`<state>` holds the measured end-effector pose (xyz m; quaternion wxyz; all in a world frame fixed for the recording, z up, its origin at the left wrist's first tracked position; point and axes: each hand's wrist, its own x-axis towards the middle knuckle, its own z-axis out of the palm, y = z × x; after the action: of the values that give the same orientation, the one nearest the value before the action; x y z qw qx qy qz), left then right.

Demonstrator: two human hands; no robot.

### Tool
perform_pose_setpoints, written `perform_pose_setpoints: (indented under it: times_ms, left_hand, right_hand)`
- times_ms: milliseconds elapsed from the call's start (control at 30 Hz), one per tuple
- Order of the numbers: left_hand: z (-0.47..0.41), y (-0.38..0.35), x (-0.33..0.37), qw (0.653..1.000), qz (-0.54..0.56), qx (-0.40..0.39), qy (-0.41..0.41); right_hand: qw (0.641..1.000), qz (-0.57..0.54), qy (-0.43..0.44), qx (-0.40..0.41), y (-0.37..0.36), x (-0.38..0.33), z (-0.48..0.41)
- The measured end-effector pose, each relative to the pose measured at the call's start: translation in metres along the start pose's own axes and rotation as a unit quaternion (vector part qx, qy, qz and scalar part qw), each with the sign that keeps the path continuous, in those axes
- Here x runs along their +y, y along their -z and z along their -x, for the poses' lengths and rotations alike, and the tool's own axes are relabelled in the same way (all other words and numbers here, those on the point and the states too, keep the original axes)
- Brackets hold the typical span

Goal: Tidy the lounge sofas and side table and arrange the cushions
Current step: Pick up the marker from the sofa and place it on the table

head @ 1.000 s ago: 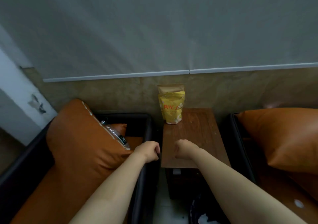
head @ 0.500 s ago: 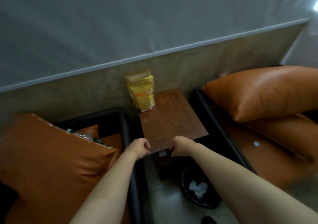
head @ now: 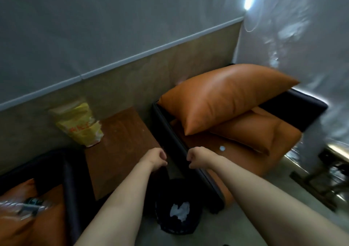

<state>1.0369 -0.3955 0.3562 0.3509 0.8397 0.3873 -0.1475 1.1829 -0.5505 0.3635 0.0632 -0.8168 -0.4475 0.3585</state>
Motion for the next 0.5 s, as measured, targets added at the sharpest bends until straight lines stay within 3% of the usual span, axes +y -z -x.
perform_pose_setpoints:
  times_ms: [200,500]
  left_hand:
    - [-0.044,-0.067,0.104,0.997,0.002,-0.067,-0.041]
    - [-0.084,-0.088,0.125,0.994,-0.038,-0.086,-0.051]
  right_hand:
    - [0.995,0.002,-0.102,0.025,0.028,0.124,0.024]
    - [0.992,-0.064,-0.107,0.017,0.027,0.160,0.009]
